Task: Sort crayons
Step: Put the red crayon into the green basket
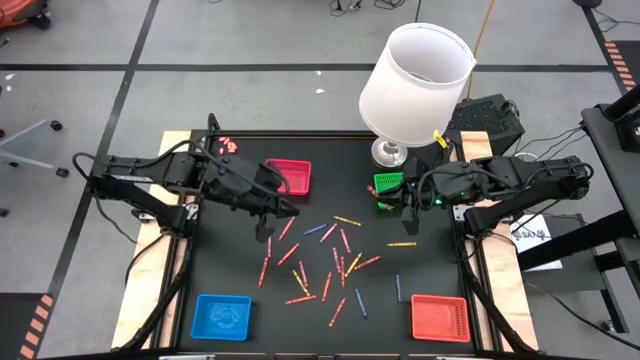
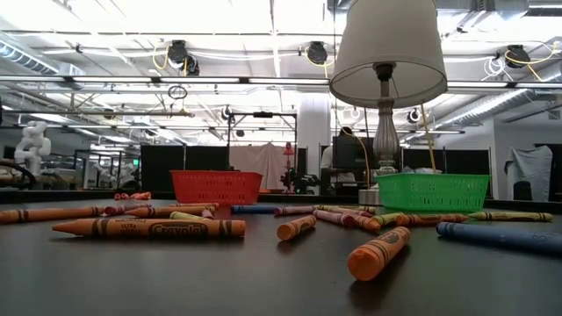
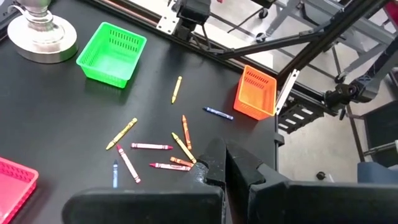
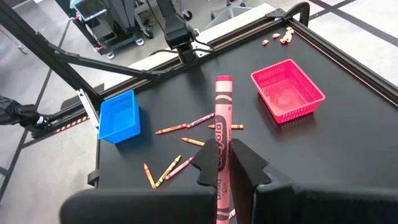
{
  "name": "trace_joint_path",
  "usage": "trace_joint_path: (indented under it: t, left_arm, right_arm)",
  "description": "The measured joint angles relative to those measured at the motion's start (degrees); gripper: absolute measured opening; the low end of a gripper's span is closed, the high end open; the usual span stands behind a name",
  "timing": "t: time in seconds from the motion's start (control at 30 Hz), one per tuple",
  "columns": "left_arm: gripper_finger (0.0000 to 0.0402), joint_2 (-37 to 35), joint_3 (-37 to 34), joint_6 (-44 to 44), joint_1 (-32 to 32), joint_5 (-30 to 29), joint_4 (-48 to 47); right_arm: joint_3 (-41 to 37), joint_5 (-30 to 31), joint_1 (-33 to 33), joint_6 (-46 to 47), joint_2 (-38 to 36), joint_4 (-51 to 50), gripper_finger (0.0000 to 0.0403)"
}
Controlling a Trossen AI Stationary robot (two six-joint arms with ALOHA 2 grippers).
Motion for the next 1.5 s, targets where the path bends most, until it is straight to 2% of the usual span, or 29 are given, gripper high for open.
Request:
trace_joint_path:
  t: [0.6,0.73,0.97,1.07,1.3,1.5]
  left_arm:
    - [0.0,0.0,0.0,-0.02,0.04,-0.02,0.02]
    - [0.0,0.0,0.0,-0.02,0.04,-0.02,0.01]
    - [0.0,0.0,0.0,-0.05,0.04,-0.03,0.02]
    - [0.0,0.0,0.0,-0.07,0.04,-0.04,0.04]
    - [0.0,0.0,0.0,-0.07,0.04,-0.6,0.06]
    - [0.0,0.0,-0.02,-0.07,0.04,-1.57,0.87]
  right_arm:
    - [0.01,0.01,0.0,1.5,0.09,-0.22,0.0]
    - [0.02,0.26,0.0,2.58,0.09,-3.18,0.0]
    - [0.02,5.99,-0.03,6.87,0.11,-10.62,0.0]
    - [0.02,6.47,-0.1,7.03,0.11,-12.53,0.0]
    - [0.02,11.99,-0.5,5.72,0.11,-15.15,0.0009]
    - [0.02,11.78,-2.77,3.76,0.33,-17.62,0.001]
